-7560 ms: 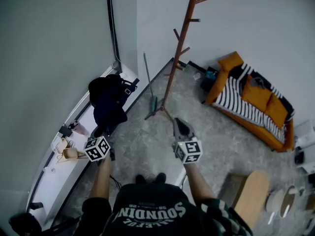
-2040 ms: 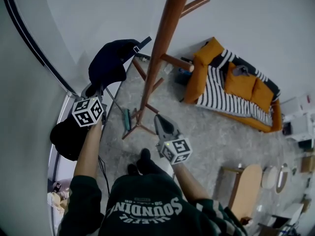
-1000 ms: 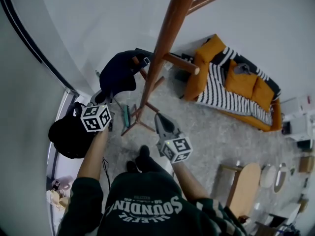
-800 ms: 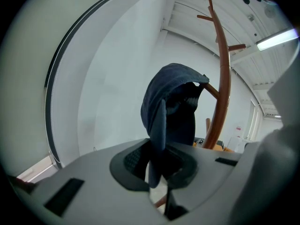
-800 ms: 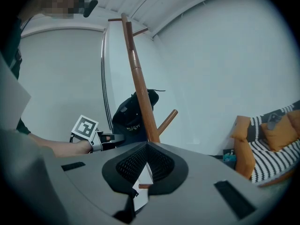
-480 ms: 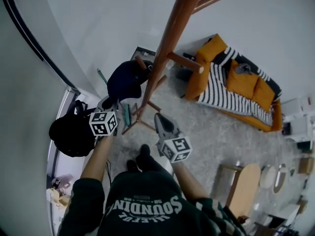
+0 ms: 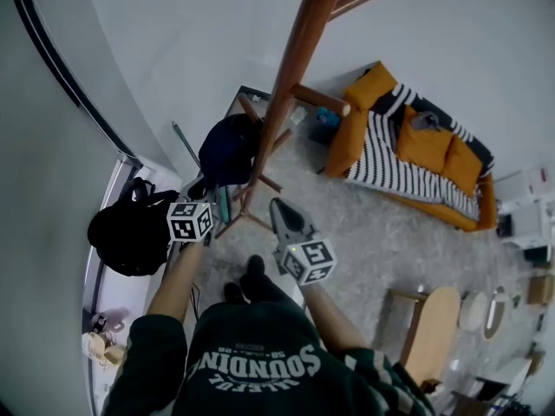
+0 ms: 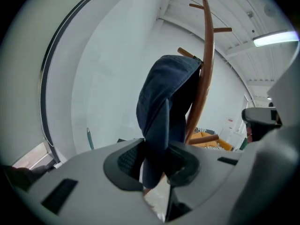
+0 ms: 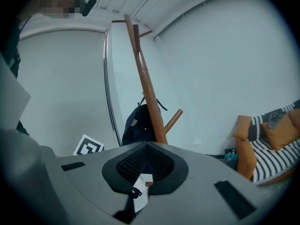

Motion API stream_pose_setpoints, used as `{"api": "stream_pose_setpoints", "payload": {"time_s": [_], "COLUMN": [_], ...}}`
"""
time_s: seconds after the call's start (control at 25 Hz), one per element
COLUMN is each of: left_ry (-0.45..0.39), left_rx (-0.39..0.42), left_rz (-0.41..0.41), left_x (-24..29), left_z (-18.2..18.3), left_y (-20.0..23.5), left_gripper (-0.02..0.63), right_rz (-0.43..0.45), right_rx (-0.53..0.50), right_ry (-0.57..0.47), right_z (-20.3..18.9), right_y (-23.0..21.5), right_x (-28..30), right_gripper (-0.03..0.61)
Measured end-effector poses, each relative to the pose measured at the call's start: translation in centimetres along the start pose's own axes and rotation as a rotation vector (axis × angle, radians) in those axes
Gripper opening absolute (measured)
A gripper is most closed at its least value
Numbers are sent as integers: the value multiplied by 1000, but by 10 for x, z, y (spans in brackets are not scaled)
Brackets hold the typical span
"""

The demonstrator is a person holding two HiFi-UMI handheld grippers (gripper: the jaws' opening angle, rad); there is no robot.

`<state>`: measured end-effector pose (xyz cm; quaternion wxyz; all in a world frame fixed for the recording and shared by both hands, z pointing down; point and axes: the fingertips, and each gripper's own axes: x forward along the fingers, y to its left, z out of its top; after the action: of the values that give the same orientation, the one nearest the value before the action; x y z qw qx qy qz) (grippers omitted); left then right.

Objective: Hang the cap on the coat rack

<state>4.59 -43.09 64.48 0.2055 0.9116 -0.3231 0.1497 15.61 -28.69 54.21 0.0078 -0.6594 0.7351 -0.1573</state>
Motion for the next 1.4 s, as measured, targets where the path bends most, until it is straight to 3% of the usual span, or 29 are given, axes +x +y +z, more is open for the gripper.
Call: {"api": "stream_pose_setpoints", "payload": {"time_s": [0.16, 0.52, 0.76, 0.96, 1.2, 1.4], "left_ry": [21, 32, -12, -47, -87, -149], "left_rx": [3, 20, 29, 91, 188, 260], "left_rz": [-30, -23, -20, -45, -68, -17], "left_x": [-11, -55, -88, -117, -151, -187], "left_z": [-12, -37, -38, -28, -15, -6], "left_y": [-8, -15, -26, -57, -103, -139], "left_gripper": [110, 110, 106, 0, 0, 0], "right_rz": [6, 1, 5, 19, 47, 100], "right_rx": [-2, -22, -54, -67, -56, -190], "right_ry": [-2, -24, -40, -33, -61, -64], "right_z": [5, 5, 6, 6, 16, 23], "right_y": [7, 22, 33, 40, 44, 64], "right_x": [-6, -32, -53, -69, -85, -122], "right_gripper": [-2, -2, -2, -2, -2, -2]}}
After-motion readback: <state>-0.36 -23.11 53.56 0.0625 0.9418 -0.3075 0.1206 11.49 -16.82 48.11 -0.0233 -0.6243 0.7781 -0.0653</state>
